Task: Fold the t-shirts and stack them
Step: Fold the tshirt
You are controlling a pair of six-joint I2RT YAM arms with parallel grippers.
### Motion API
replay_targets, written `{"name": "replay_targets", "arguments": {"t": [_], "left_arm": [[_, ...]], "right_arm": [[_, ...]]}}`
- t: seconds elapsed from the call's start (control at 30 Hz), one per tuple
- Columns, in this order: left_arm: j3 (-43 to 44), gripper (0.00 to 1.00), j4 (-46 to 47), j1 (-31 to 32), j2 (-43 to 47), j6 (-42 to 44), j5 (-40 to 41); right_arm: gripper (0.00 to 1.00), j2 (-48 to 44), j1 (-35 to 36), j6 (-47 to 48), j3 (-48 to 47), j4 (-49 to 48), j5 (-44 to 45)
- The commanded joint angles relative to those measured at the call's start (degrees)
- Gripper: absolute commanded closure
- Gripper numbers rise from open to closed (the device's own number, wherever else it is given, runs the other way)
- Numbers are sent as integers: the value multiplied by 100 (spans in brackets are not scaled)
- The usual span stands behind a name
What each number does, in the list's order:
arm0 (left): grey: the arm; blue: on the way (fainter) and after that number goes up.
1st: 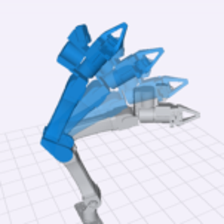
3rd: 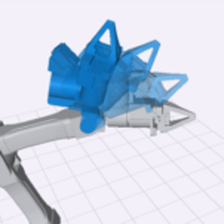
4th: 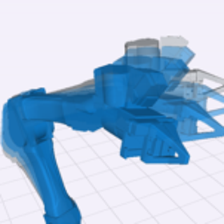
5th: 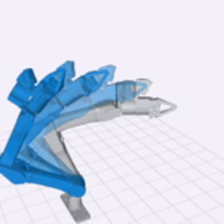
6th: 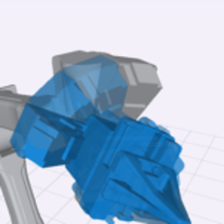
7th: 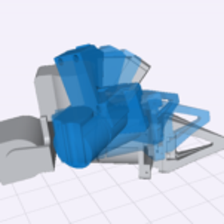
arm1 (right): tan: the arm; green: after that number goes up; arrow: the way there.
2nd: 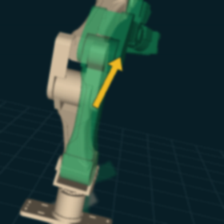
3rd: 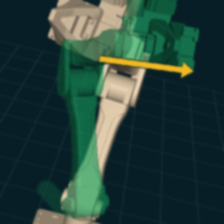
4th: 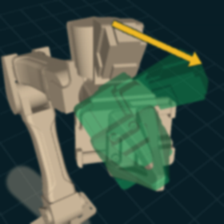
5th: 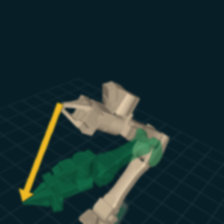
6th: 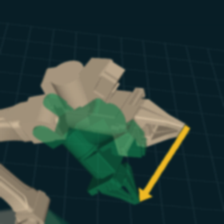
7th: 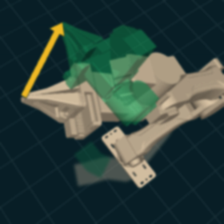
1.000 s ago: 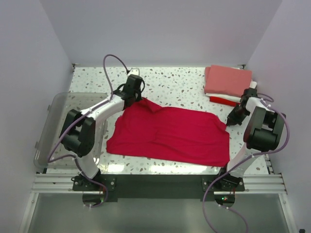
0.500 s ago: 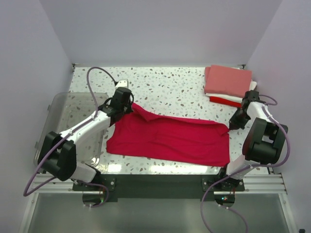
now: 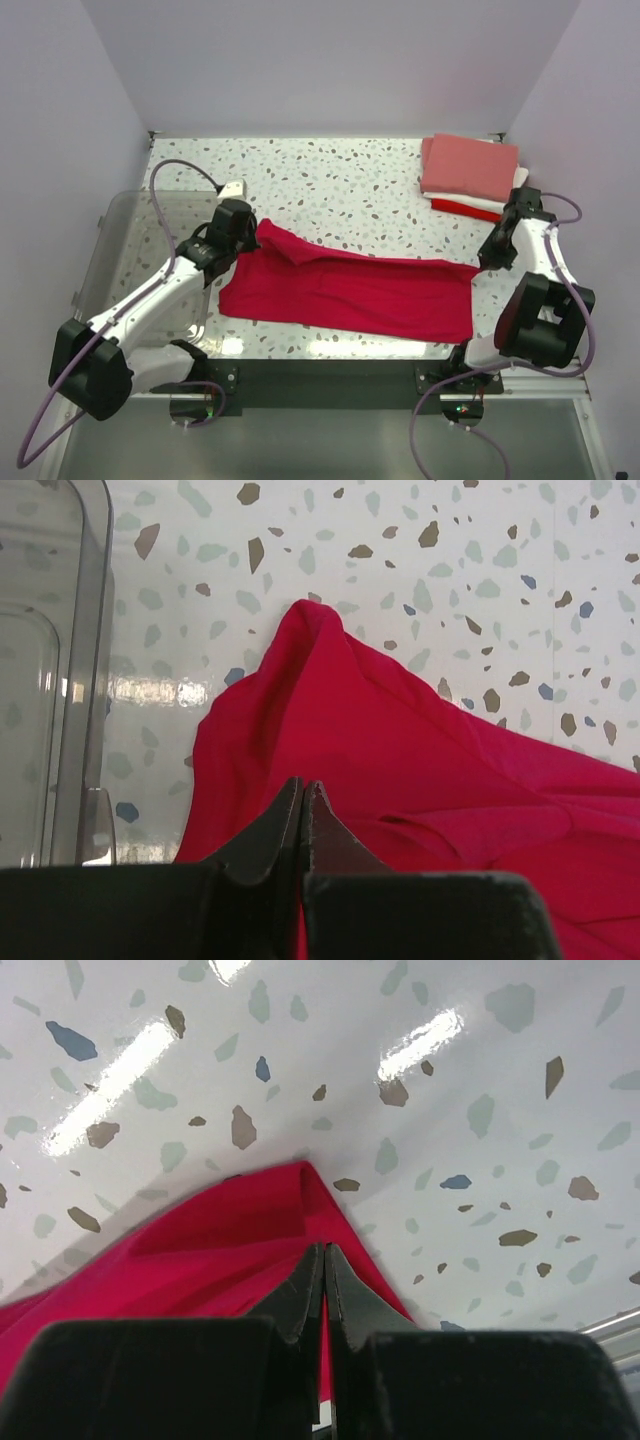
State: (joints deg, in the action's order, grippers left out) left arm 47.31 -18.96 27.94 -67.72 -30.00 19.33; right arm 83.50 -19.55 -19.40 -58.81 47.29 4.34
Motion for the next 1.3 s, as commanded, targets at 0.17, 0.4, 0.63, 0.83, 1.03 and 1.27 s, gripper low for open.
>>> {"name": "replay_targets", "arguments": {"t": [0.17,0.4,0.63,0.83,1.03,1.27], "left_arm": [[-450,100,-292,36,628,-428,-166],[-706,100,-538,44,1032,-560,-456],[-601,36,-1320,44,1727,-859,-413],[-311,24,-900,44,1465,-648,-518],[619,23,-363,44,-265,-305,-711],[1246,23,-126,53,-1638,-384,-1229]], "right_arm": [[96,-536,4,270,-105,465,313],[95,-800,13,296,-175,676,296],[72,-1326,22,340,-307,975,173],[62,-1653,39,332,-219,958,-73],[61,-969,30,147,-26,422,-249],[62,-160,30,-108,80,53,-846]]}}
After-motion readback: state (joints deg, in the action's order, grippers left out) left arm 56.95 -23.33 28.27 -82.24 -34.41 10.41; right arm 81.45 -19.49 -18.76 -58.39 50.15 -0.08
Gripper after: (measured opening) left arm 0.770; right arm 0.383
